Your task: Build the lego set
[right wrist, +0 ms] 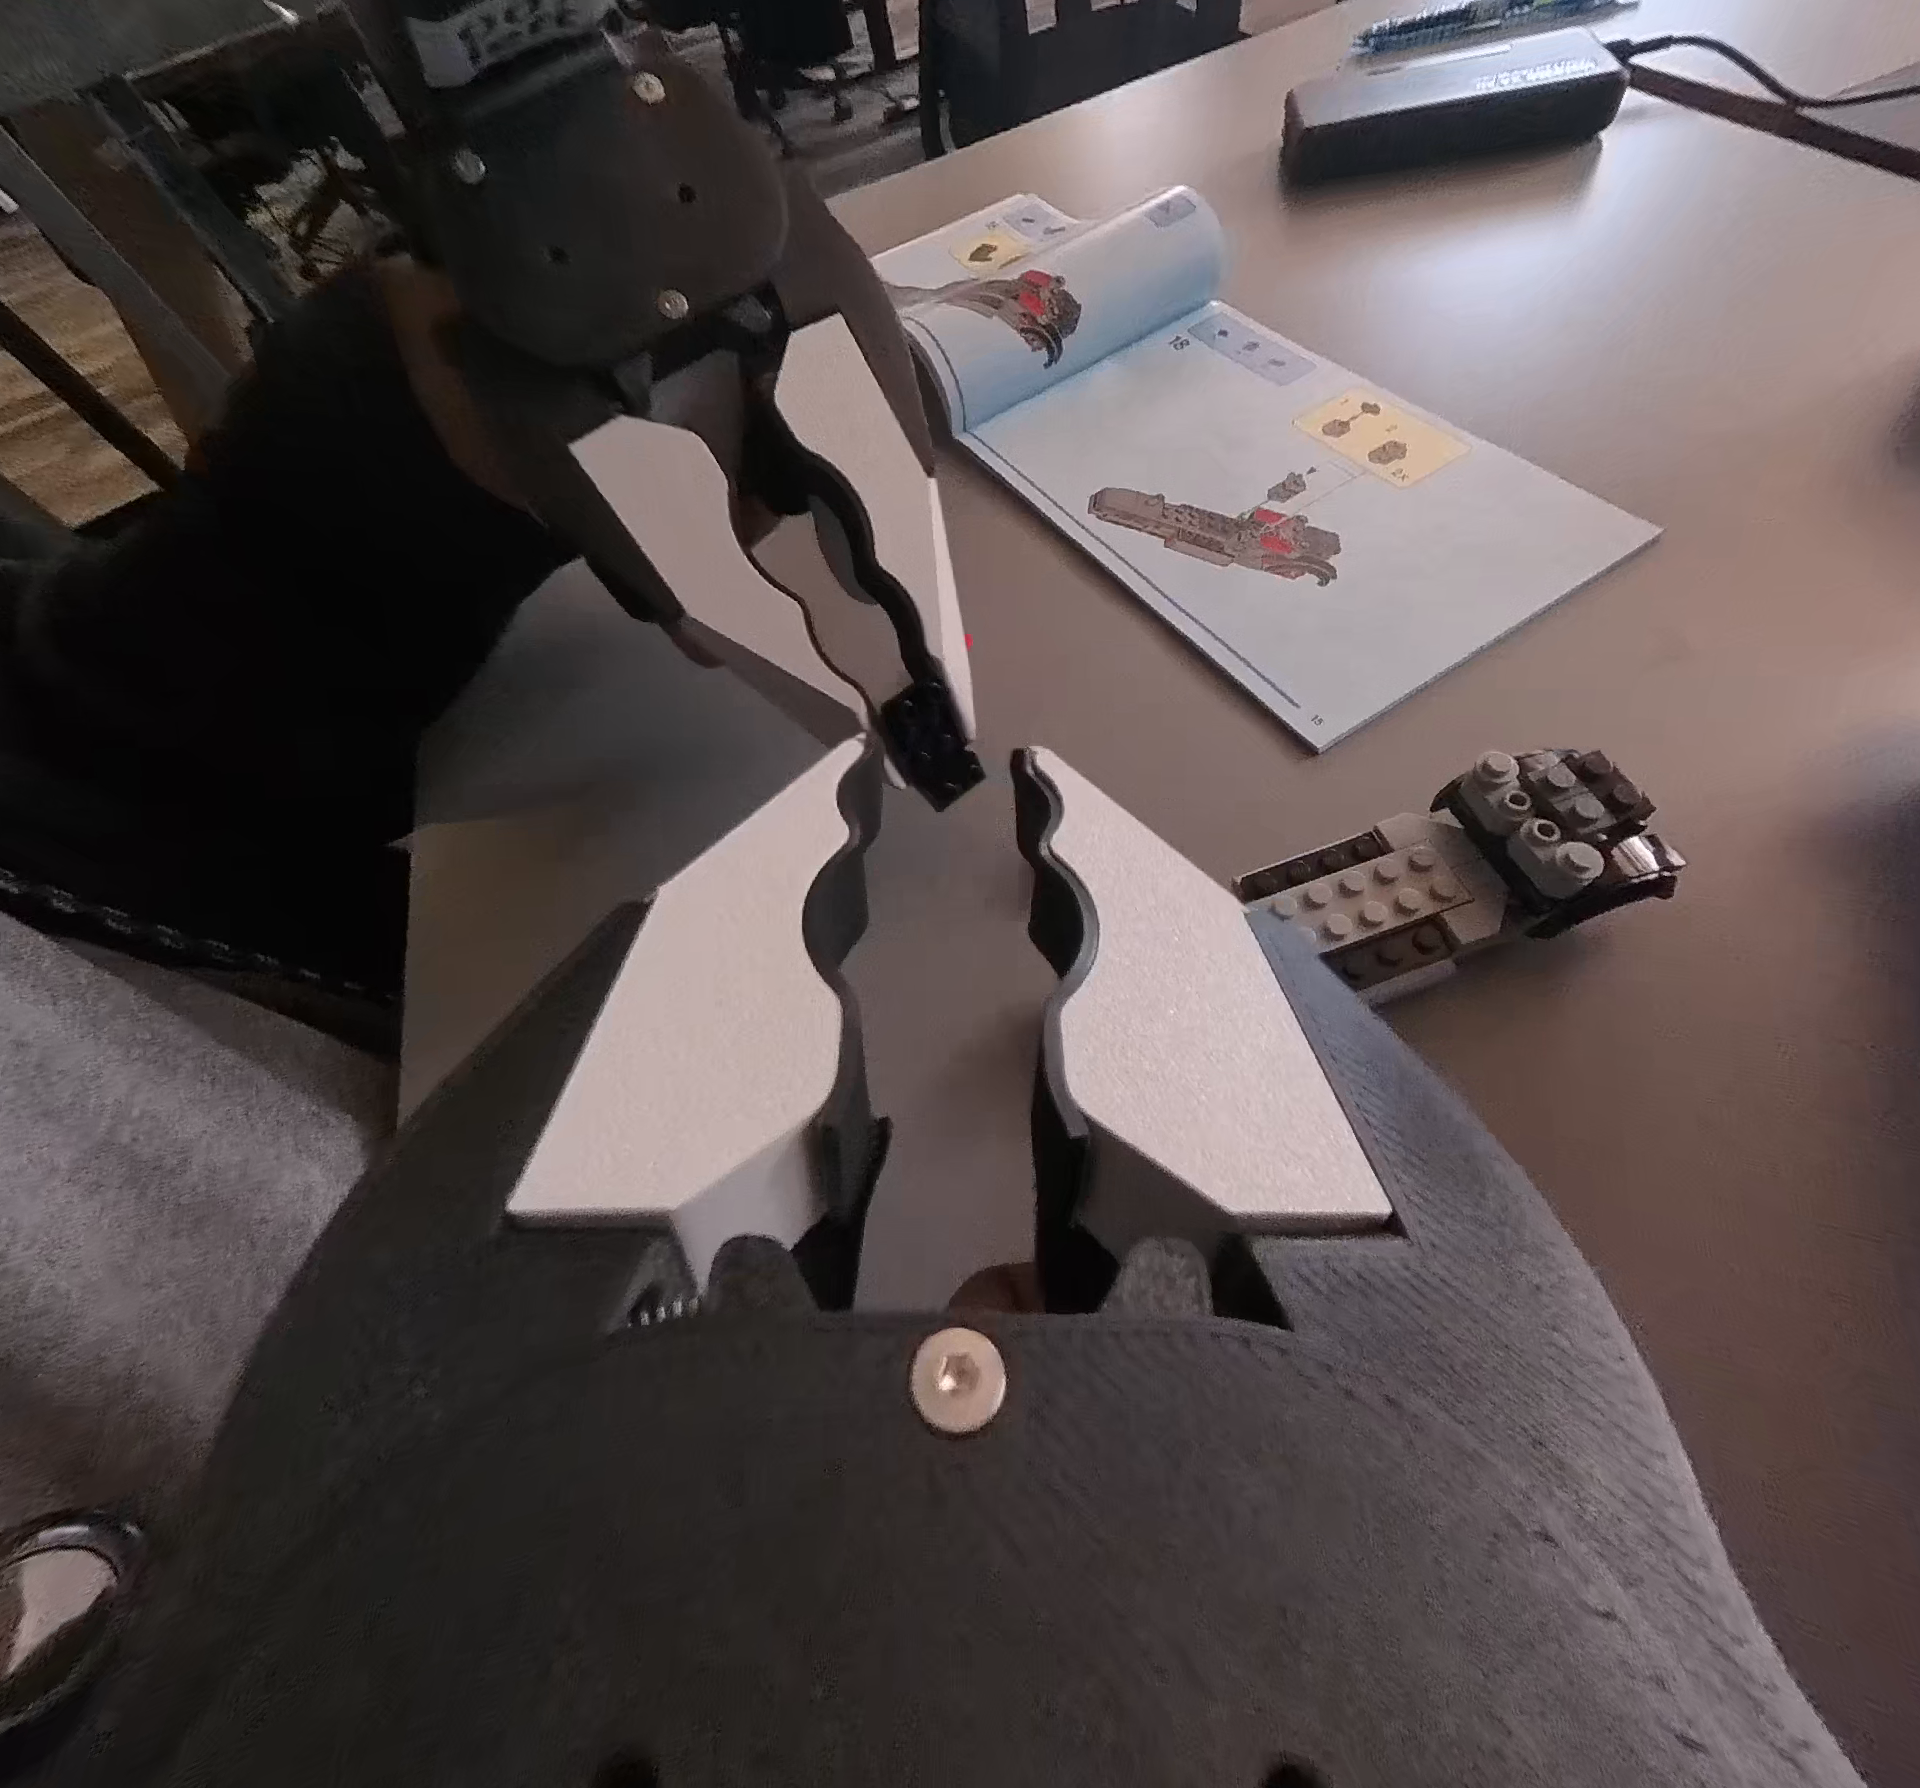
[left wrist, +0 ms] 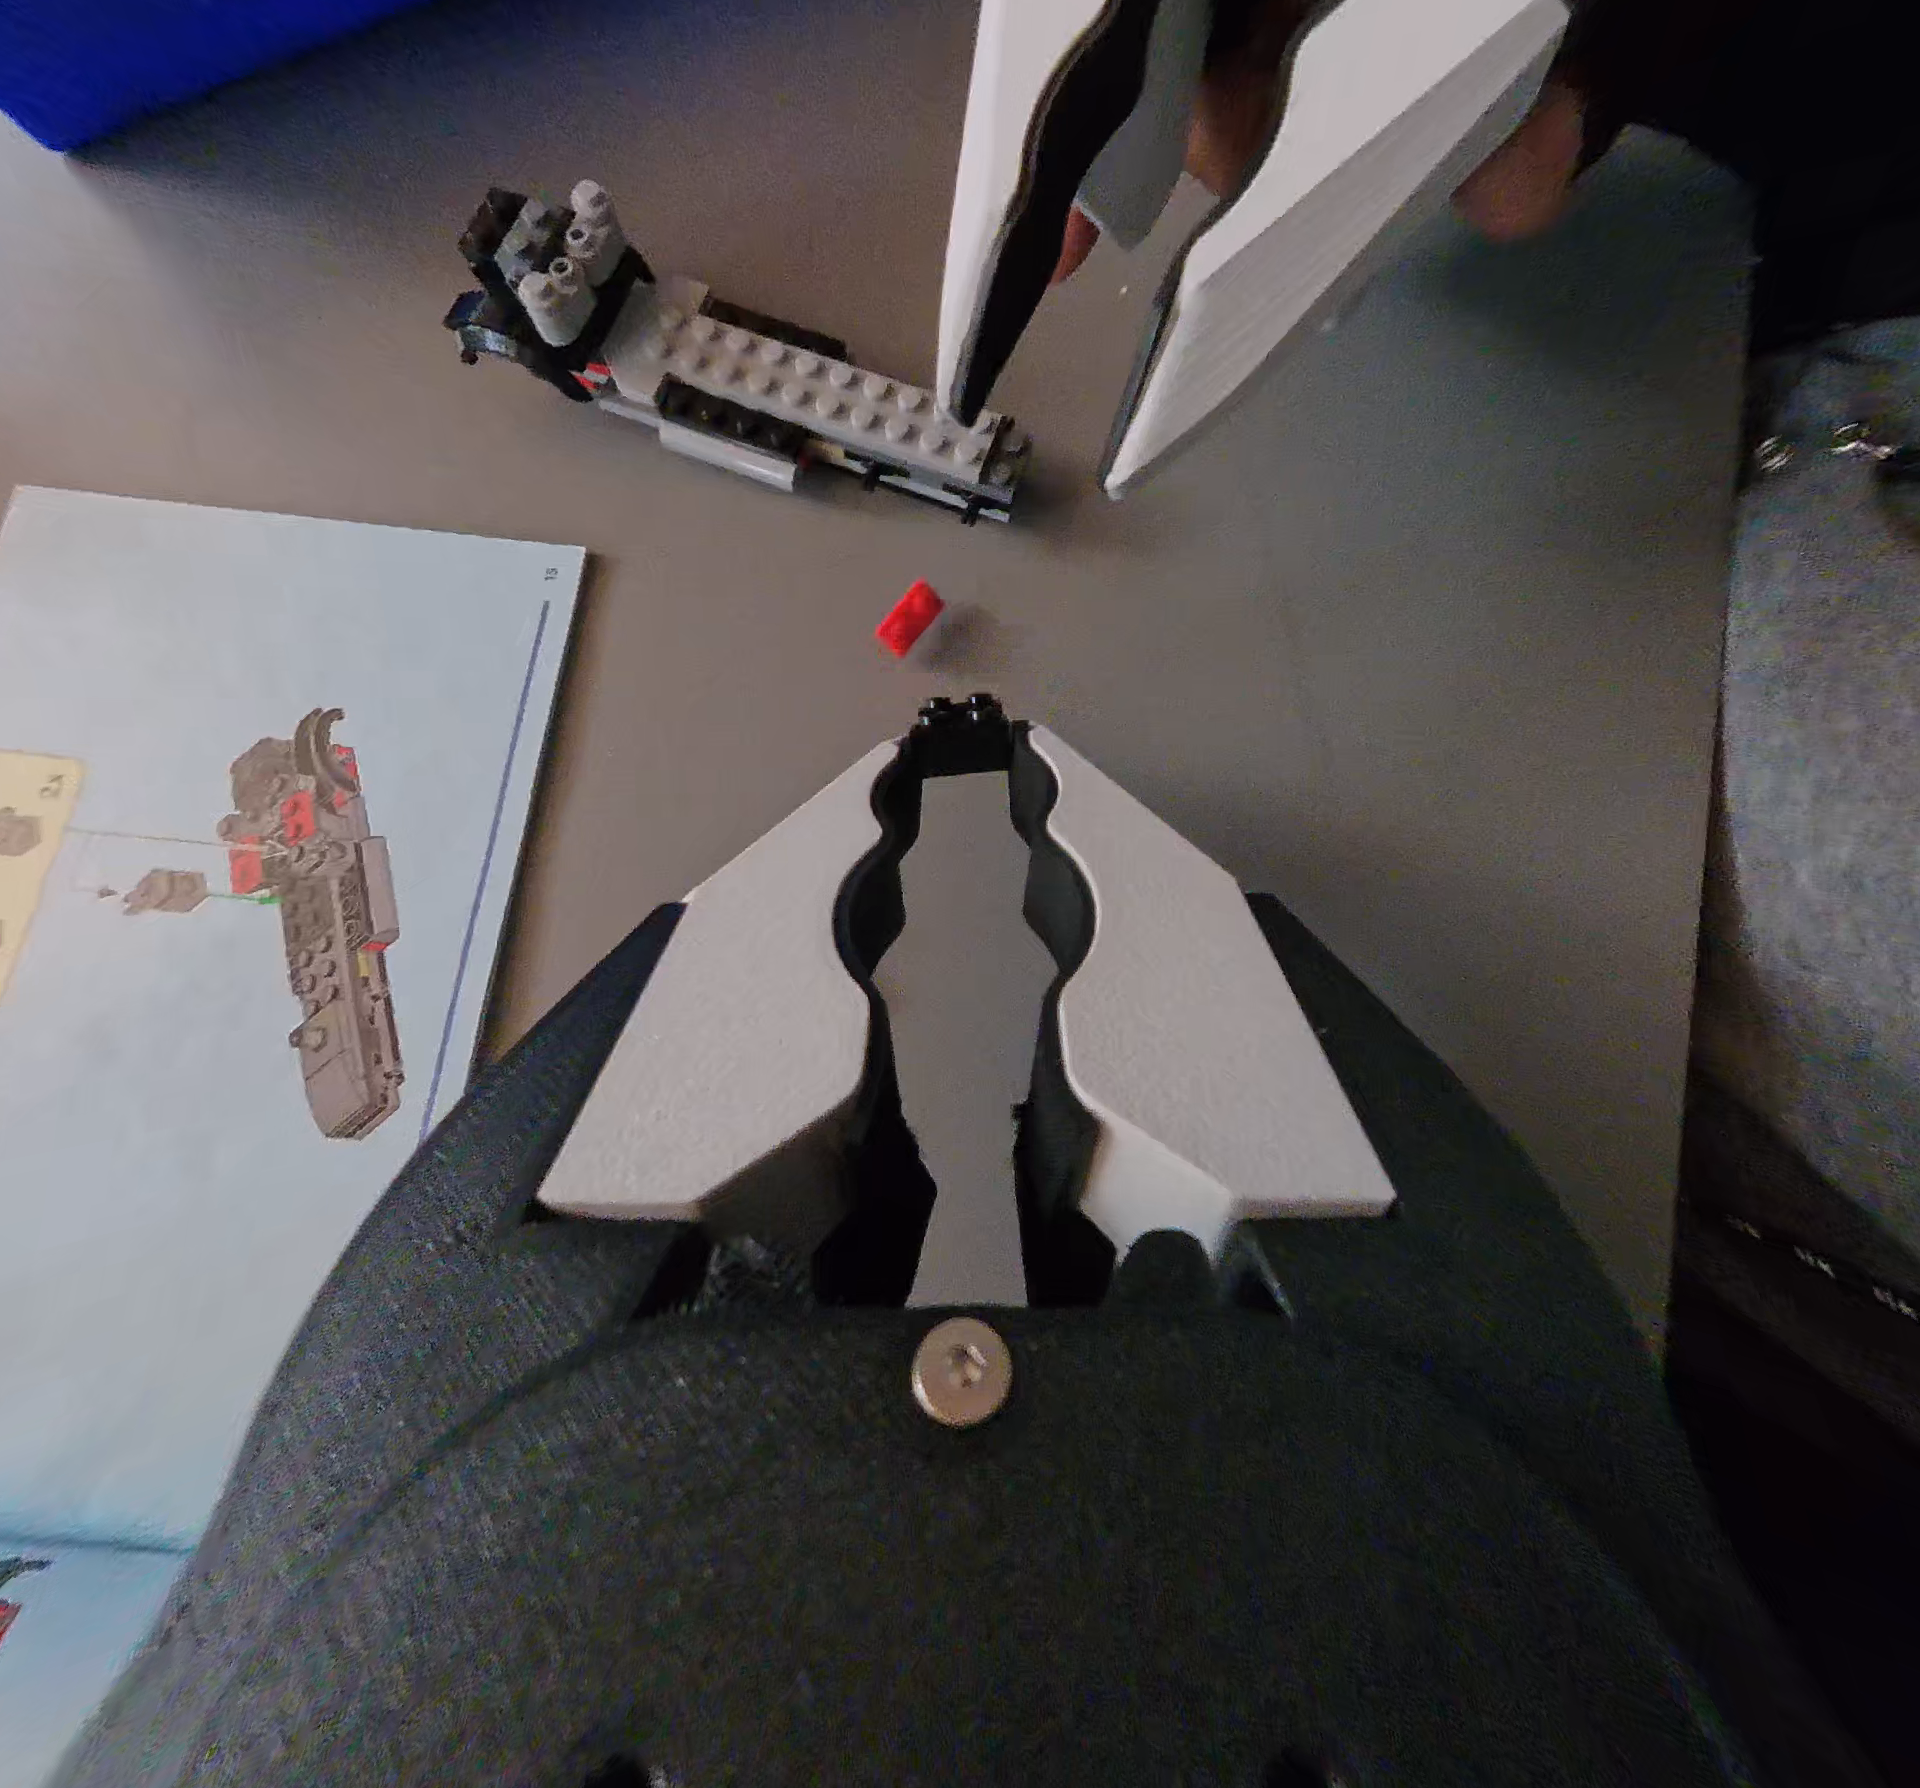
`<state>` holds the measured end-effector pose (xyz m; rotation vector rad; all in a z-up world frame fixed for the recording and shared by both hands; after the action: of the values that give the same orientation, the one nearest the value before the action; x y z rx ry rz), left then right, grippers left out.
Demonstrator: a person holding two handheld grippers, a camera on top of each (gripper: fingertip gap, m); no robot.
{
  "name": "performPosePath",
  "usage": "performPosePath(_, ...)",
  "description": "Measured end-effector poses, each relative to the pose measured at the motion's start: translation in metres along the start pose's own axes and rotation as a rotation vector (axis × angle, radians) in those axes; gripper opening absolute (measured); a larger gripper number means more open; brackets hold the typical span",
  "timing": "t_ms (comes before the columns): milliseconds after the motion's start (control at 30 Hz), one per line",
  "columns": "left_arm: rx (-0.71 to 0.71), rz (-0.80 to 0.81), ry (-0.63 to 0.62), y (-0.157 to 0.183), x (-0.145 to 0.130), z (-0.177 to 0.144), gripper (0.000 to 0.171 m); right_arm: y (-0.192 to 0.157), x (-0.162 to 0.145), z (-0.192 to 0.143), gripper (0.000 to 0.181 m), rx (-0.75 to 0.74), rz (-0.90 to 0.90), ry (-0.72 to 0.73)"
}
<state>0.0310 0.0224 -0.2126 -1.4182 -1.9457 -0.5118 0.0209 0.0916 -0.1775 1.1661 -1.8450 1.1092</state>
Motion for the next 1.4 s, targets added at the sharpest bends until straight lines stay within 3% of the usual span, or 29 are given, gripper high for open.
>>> performPosePath(100, 0.000, -0.002, 0.002, -0.001, -0.003, -0.001, 0.017, 0.006, -0.003, -0.002, 0.026, -0.031, -0.012, -0.045)
performPosePath(367, 0.034, -0.030, 0.218, -0.012, 0.015, -0.019, 0.017, 0.017, -0.005, -0.010, 0.024, -0.072, -0.180, -0.198)
performPosePath(567, 0.066, -0.041, 0.372, -0.019, 0.026, -0.038, 0.017, 0.032, -0.011, 0.016, 0.023, -0.061, -0.403, -0.534)
performPosePath(767, 0.067, -0.037, 0.513, -0.021, 0.033, -0.057, 0.017, 0.027, -0.018, 0.023, 0.020, 0.033, -0.472, -0.714)
performPosePath(933, 0.067, -0.037, 0.561, -0.020, 0.037, -0.065, 0.017, 0.033, -0.030, 0.032, 0.018, 0.017, -0.511, -0.839)
performPosePath(1200, 0.068, -0.067, 0.676, -0.023, 0.042, -0.084, 0.017, 0.020, -0.031, 0.045, 0.010, 0.146, -0.670, -0.846)
performPosePath(1400, 0.077, -0.105, 0.741, -0.029, 0.040, -0.096, 0.017, 0.024, -0.019, 0.041, 0.025, 0.056, -0.643, -0.700)
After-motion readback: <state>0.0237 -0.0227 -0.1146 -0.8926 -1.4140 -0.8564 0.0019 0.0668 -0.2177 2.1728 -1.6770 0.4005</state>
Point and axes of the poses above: each gripper's, where its closed fingertips meet, z out along the fingers, x out of its top, y = z × x across the jaws, the point moved 3 cm from there along -z, back along the fingers, and after that the axes turned 8 degrees about z, right-handed, at the moved point
